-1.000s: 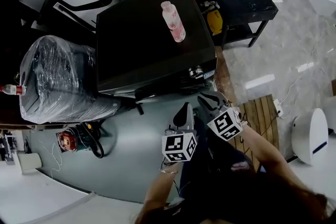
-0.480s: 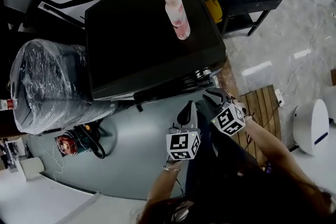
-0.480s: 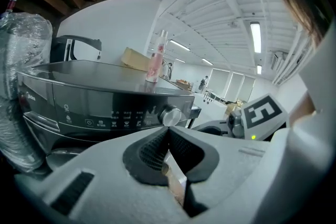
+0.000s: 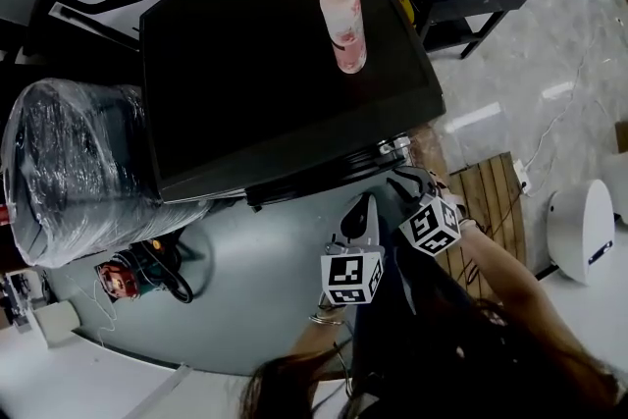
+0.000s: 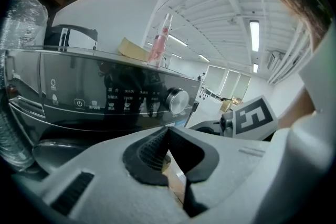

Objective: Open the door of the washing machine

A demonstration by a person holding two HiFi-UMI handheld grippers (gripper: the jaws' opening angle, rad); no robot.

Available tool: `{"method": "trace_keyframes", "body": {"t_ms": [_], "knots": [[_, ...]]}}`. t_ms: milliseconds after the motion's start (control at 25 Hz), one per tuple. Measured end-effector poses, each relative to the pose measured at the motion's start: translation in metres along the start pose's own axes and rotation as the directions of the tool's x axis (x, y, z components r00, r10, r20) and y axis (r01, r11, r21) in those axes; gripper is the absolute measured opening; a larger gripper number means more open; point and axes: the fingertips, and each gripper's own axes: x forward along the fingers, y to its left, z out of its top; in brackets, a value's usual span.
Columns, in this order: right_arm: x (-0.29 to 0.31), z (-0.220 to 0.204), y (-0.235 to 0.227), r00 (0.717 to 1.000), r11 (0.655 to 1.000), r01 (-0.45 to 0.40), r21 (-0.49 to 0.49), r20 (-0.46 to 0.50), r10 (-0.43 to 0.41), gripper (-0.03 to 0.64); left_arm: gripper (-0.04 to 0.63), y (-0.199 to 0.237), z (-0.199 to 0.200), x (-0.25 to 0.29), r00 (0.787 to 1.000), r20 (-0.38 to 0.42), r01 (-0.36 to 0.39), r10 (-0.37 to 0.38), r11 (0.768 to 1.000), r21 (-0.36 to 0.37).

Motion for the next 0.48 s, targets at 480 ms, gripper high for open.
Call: {"method": "trace_keyframes", "body": {"t_ms": [480], "knots": [[0.036,-0.045,-0.004,0.998,0.999,-0.016,-0.038,-0.069,0.014,0.066,0.012,0.007,-0.045,0.022,1.0,-0.02,0.003,-0.003,1.0,-0.004]]}}
